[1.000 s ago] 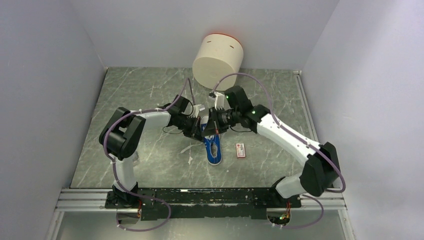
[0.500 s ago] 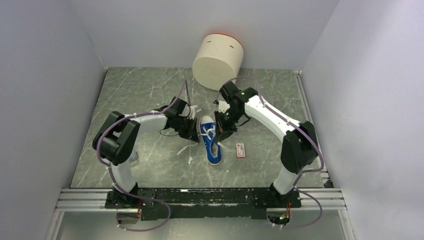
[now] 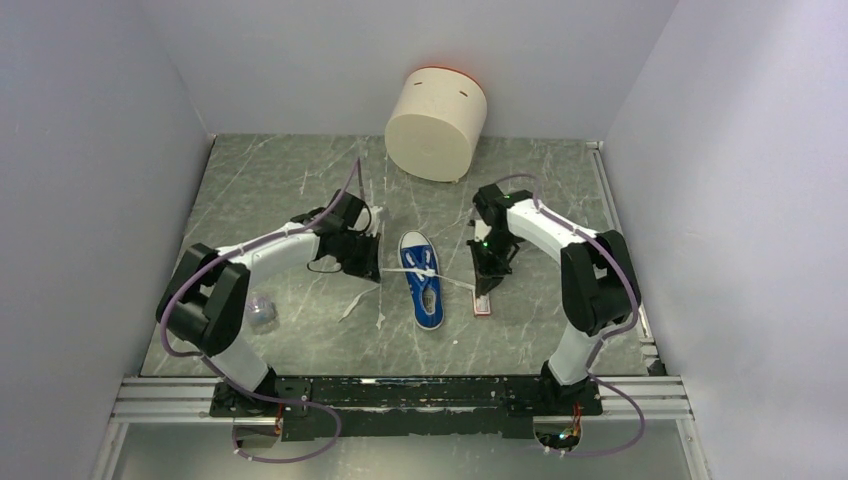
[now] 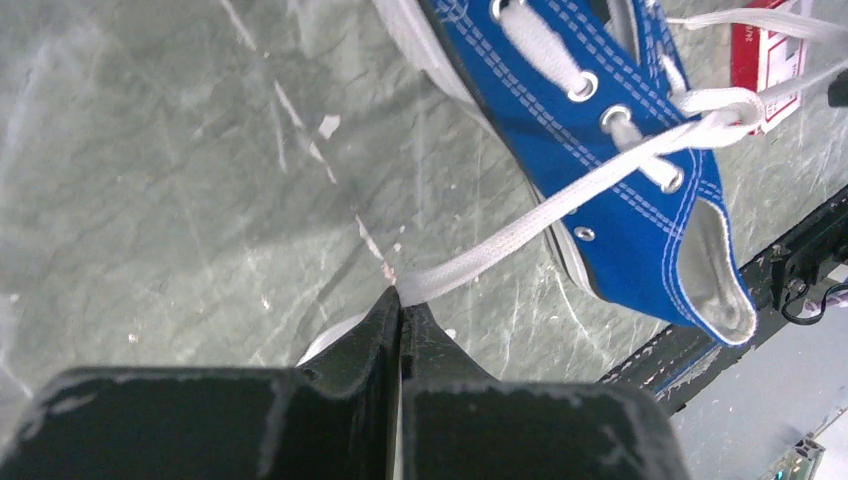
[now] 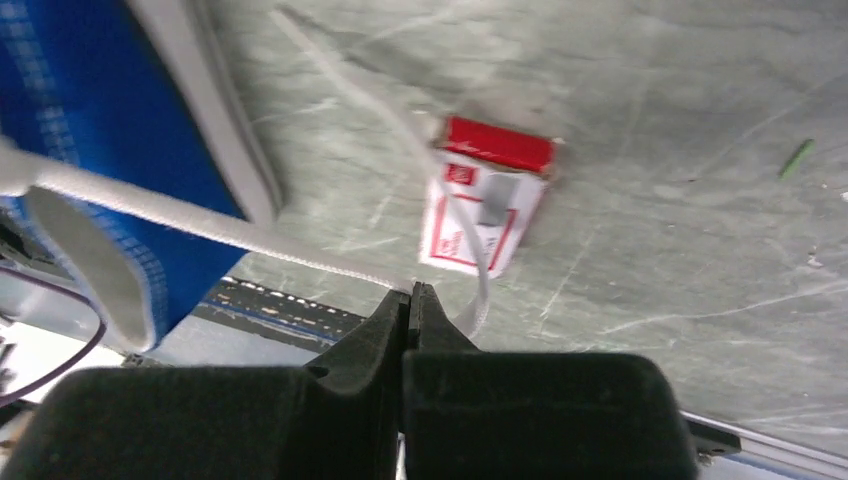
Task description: Tie the shoes
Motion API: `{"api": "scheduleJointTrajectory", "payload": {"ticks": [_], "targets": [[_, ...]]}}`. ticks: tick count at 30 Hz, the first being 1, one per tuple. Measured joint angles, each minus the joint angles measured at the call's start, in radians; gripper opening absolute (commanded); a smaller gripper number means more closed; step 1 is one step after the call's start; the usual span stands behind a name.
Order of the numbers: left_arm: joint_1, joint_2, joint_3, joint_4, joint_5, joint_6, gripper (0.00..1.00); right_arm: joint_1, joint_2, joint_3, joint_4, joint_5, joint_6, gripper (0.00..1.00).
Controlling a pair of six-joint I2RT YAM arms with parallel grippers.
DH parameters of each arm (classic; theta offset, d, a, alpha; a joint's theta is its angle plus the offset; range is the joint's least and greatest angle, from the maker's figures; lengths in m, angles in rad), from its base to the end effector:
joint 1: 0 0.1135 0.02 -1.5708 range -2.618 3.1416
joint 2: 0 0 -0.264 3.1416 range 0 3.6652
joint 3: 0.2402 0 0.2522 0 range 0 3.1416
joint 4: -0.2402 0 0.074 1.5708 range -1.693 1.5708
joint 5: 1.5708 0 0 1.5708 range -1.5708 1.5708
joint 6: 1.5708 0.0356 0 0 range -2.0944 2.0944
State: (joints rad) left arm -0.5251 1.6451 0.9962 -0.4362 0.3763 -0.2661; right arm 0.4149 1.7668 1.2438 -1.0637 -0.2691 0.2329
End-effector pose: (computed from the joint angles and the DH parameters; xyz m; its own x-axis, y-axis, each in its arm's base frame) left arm 0.2712 -0.1723 0.1818 -0.8999 0.2387 -0.3649 0.3918 0.8100 -0.4363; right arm 0.2816 0.1344 0.1938 -0.9791 -0.1881 0.0768 -0.1631 0.9531 0.2550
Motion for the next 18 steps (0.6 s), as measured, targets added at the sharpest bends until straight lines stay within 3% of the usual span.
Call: {"api": "scheduleJointTrajectory", "payload": {"ticks": [5,18], "targets": [[0.012,-0.025,-0.042,-0.003,-0.032,-0.03,0.05,-0.092,-0.006,-0.14,0.143,-0.068,0.002,0.0],[0.104,0.016,-0.066,-0.057,-0.127,-0.071,0.05,-0.106,0.023,-0.19,0.36,-0.169,0.016,0.0]]}}
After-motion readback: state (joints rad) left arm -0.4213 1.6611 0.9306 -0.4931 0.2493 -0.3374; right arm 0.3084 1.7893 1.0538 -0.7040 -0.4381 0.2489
